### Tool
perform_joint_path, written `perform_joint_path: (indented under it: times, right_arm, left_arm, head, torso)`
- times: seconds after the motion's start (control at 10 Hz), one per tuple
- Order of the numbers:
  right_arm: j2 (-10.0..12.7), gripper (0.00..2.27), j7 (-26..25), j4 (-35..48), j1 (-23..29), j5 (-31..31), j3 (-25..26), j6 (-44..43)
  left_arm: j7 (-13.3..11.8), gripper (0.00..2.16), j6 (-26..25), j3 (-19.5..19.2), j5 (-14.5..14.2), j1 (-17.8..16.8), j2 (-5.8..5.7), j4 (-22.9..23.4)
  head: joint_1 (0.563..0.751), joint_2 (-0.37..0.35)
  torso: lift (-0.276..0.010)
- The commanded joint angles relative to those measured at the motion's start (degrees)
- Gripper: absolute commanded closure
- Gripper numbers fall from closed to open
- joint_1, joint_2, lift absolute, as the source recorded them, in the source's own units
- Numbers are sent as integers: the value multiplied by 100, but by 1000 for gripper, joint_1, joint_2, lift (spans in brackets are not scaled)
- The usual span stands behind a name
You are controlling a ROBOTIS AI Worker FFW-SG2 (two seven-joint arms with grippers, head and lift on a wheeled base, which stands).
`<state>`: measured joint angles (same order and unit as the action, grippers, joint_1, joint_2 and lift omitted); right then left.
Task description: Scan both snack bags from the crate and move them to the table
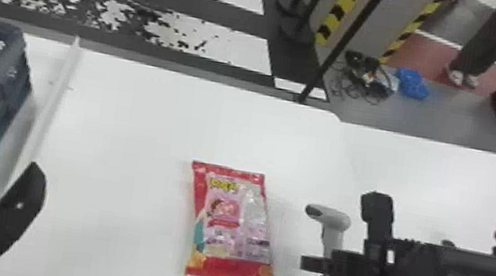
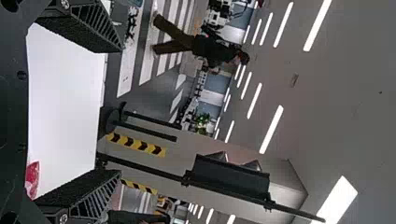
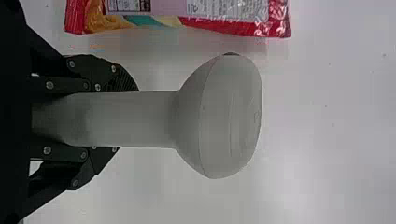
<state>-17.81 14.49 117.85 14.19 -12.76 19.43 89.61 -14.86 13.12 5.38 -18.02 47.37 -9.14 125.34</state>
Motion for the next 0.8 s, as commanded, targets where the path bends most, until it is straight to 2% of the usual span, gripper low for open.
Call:
perform_joint_path:
  times: [0.0,0.3,0.4,0.5,0.6,0.7]
  right_arm:
    - [-127,2246,160,-1027,-373,133,69,47]
    - [-478,2226,169,-1431,-496,142,25,-439]
    - [-540,1480,186,-1484,-496,151,34,-562]
    - [-593,215,256,-1484,-487,177,61,-615]
    - [-645,-1,256,-1475,-452,168,87,-615]
    - [-654,6,256,-1414,-399,177,157,-580]
  left_arm:
    - [27,70,-8,-2,70,26,9,17]
    - [203,70,-236,174,404,-35,96,8]
    - [282,70,-271,253,492,-70,96,8]
    - [300,70,-465,288,510,-150,114,8]
    - [309,70,-518,367,536,-211,123,-1]
    - [309,70,-553,393,536,-255,132,-10]
  head:
    - [695,-350]
    - [695,-350]
    - [695,-350]
    - [695,-350]
    - [695,-350]
    - [695,-350]
  torso:
    - [-87]
    - [-87]
    - [-87]
    - [-87]
    - [-87]
    - [-87]
